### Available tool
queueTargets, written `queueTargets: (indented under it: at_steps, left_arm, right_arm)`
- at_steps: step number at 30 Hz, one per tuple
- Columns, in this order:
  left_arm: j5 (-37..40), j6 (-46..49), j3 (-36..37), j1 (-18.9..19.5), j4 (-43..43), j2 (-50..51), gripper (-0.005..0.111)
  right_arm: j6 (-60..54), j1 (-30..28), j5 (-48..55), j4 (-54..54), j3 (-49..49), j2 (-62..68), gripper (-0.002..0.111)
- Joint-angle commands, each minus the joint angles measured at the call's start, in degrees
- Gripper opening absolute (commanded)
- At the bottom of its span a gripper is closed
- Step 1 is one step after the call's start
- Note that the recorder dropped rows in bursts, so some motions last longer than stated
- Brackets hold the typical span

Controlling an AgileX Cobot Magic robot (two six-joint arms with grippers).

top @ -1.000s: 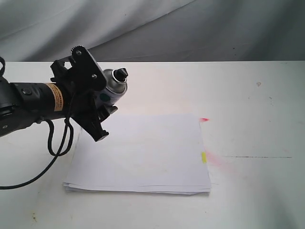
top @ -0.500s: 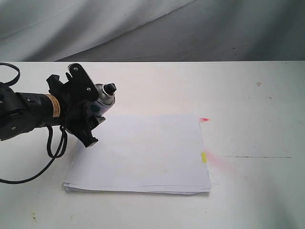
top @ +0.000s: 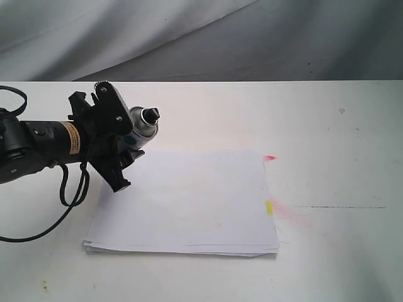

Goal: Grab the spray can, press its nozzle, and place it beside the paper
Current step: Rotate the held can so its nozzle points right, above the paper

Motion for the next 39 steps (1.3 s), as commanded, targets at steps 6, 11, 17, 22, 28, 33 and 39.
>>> queueTargets:
  at_steps: [6, 11, 17, 22, 28, 33, 39]
  left_arm:
    - [-2.8, 11.6, -0.3, 0.2, -26.9, -0.4, 0.000]
    - [-0.4, 20.4, -0.3, 0.2, -34.5, -0.4, 0.000]
    - [-0.7, 21.6, -0.3, 0.2, -34.5, -0.4, 0.000]
    - [-0.7, 23.9, -0.3, 0.2, -34.5, -0.4, 0.000]
    - [-1.2, 32.1, -0.3, 0.2, -34.5, -0.4, 0.000]
    - [-2.6, 35.4, -0.3, 0.2, -34.5, -0.4, 0.000]
    - [-5.6, 35.9, -0.3, 0.2, -34.5, -0.4, 0.000]
  right_arm:
    - [0.1, -0.4, -0.1, 0.3, 0.2, -0.1, 0.000]
    - [0.1, -0.4, -0.1, 0.3, 0.2, -0.1, 0.000]
    - [0.1, -0.4, -0.1, 0.3, 0.2, -0.1, 0.000]
    - [0.1, -0.4, -0.1, 0.3, 0.2, -0.1, 0.000]
    - [0.1, -0.4, -0.1, 0.3, 0.2, -0.1, 0.000]
    - [0.1, -0.4, -0.1, 0.3, 0.2, -0.1, 0.000]
    - [0.1, -0.4, -0.1, 0.3, 0.2, -0.1, 0.000]
